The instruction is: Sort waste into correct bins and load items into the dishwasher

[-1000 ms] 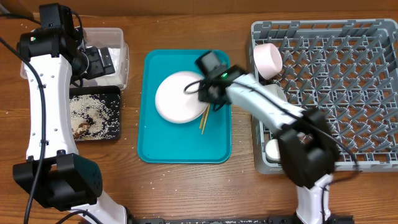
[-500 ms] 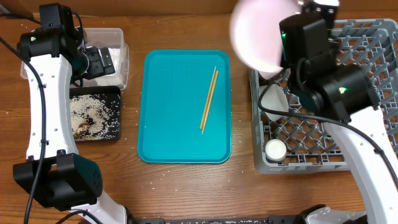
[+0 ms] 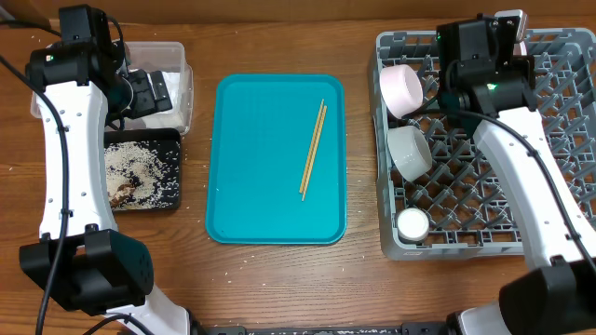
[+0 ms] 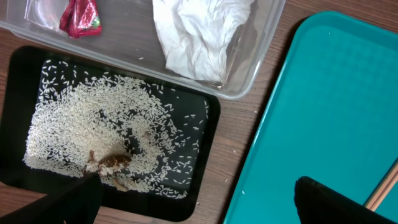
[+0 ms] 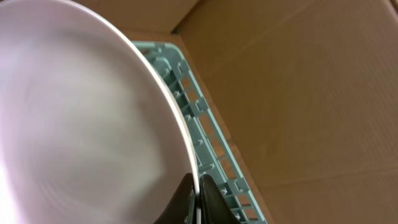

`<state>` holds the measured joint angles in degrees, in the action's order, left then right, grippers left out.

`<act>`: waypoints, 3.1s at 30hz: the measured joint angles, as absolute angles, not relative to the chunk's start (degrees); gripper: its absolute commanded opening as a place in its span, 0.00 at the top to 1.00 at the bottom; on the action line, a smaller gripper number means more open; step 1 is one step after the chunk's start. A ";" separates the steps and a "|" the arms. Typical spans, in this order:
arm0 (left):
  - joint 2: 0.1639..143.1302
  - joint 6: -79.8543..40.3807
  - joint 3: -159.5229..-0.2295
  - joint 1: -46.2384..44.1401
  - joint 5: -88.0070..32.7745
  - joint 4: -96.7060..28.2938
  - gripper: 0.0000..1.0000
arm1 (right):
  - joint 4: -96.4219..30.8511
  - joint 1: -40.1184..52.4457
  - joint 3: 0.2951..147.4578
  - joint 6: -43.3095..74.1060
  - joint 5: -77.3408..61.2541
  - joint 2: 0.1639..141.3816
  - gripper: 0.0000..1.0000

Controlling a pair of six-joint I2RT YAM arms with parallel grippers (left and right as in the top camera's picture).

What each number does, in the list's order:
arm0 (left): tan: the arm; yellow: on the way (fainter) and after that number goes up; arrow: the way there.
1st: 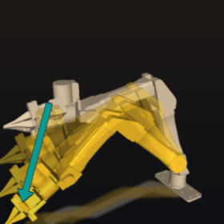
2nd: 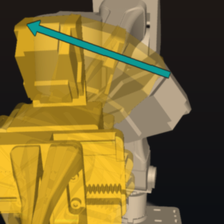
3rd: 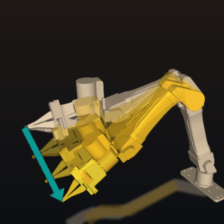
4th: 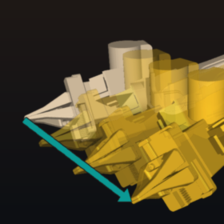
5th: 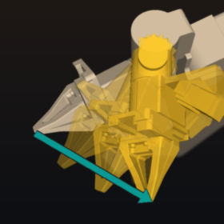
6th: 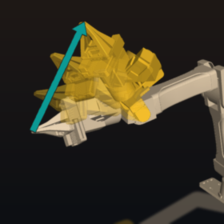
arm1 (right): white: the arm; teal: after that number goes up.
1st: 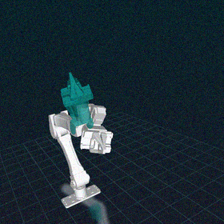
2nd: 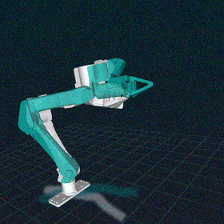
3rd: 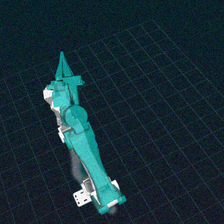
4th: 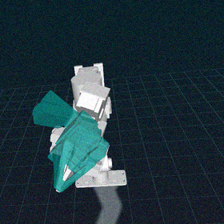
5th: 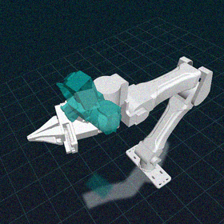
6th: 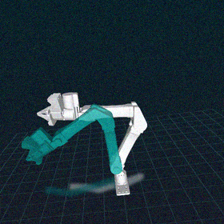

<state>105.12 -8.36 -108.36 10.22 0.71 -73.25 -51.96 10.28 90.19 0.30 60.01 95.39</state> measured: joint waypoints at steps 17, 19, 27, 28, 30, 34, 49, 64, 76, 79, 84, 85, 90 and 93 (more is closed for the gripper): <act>105.12 -8.34 -108.36 10.22 0.71 -73.25 0.00 | -49.54 9.89 87.26 -0.93 52.90 104.55 0.21; 105.12 -8.34 -108.36 10.22 0.71 -73.25 0.00 | -50.02 9.89 87.31 -0.16 51.05 104.33 0.07; 105.12 -8.34 -108.36 10.22 0.71 -73.25 0.00 | -57.49 9.89 90.80 3.90 37.65 95.07 0.00; 105.12 -8.34 -108.36 10.22 0.71 -73.25 0.00 | -57.82 9.89 91.50 5.28 33.87 92.73 0.00; 105.12 -8.34 -108.36 10.22 0.71 -73.25 0.00 | -58.08 9.85 92.27 7.70 25.52 88.79 0.00; 105.12 -8.36 -108.36 10.22 0.71 -73.25 0.00 | -55.86 10.28 93.49 11.73 4.73 83.46 0.12; 105.12 -8.34 -108.36 10.22 0.73 -73.25 0.00 | -48.23 32.95 91.83 34.37 5.23 109.75 0.33; 105.12 -8.34 -108.36 10.22 0.71 -73.25 0.00 | -42.59 33.06 91.42 43.90 7.29 124.09 0.43; 105.12 -8.34 -108.36 10.22 0.71 -73.25 0.00 | -43.97 33.76 91.59 45.06 7.55 125.21 0.67; 105.12 -8.34 -108.36 10.22 0.71 -73.25 0.00 | -45.21 34.35 91.77 45.23 7.29 125.21 0.68; 105.12 -8.34 -108.36 10.22 0.71 -73.25 0.00 | -48.14 35.88 92.16 45.87 7.05 125.21 0.73; 105.12 -8.34 -108.36 10.22 0.71 -73.25 0.00 | -49.17 36.14 92.20 46.26 6.92 125.21 0.76; 105.12 -8.34 -108.36 10.22 0.71 -73.25 0.00 | -51.35 36.58 92.38 47.31 6.66 125.21 0.95; 105.12 -8.34 -108.36 10.22 0.71 -73.25 0.00 | -51.66 36.56 92.64 47.79 6.26 125.21 0.96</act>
